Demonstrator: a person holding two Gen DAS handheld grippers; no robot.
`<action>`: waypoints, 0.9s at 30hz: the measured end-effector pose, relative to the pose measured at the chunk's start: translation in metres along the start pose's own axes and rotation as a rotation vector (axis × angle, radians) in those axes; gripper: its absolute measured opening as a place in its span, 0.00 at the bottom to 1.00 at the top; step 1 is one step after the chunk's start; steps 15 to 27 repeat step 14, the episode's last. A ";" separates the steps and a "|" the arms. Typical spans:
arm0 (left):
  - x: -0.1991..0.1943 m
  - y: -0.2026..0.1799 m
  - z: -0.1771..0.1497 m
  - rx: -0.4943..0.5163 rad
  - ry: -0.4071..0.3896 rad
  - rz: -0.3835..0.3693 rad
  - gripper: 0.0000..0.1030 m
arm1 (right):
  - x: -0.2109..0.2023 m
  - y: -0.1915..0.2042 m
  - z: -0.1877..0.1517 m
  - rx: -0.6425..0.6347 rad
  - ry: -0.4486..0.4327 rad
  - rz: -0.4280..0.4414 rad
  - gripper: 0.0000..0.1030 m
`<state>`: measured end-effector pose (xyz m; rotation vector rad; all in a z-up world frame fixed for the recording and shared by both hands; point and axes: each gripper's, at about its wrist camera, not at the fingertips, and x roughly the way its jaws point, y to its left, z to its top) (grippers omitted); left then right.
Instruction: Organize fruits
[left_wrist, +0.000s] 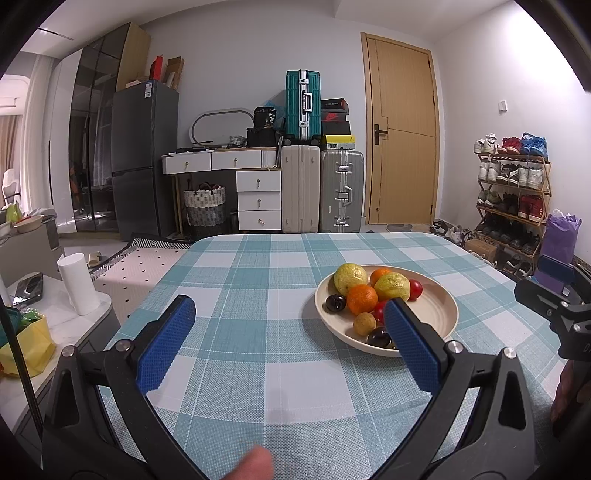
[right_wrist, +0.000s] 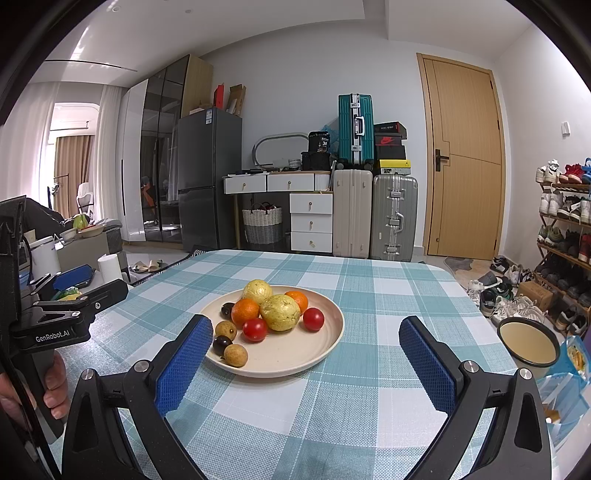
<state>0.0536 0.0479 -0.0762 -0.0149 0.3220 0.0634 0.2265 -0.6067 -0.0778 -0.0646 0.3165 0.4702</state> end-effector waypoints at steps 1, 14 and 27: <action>0.000 0.000 0.000 0.000 0.000 0.001 0.99 | 0.000 0.000 0.000 0.000 0.000 0.000 1.00; -0.001 0.000 0.000 -0.004 0.002 0.012 0.99 | 0.000 0.000 0.000 0.000 0.000 0.000 1.00; -0.001 0.000 0.000 -0.004 0.002 0.012 0.99 | 0.000 0.000 0.000 0.000 0.000 0.000 1.00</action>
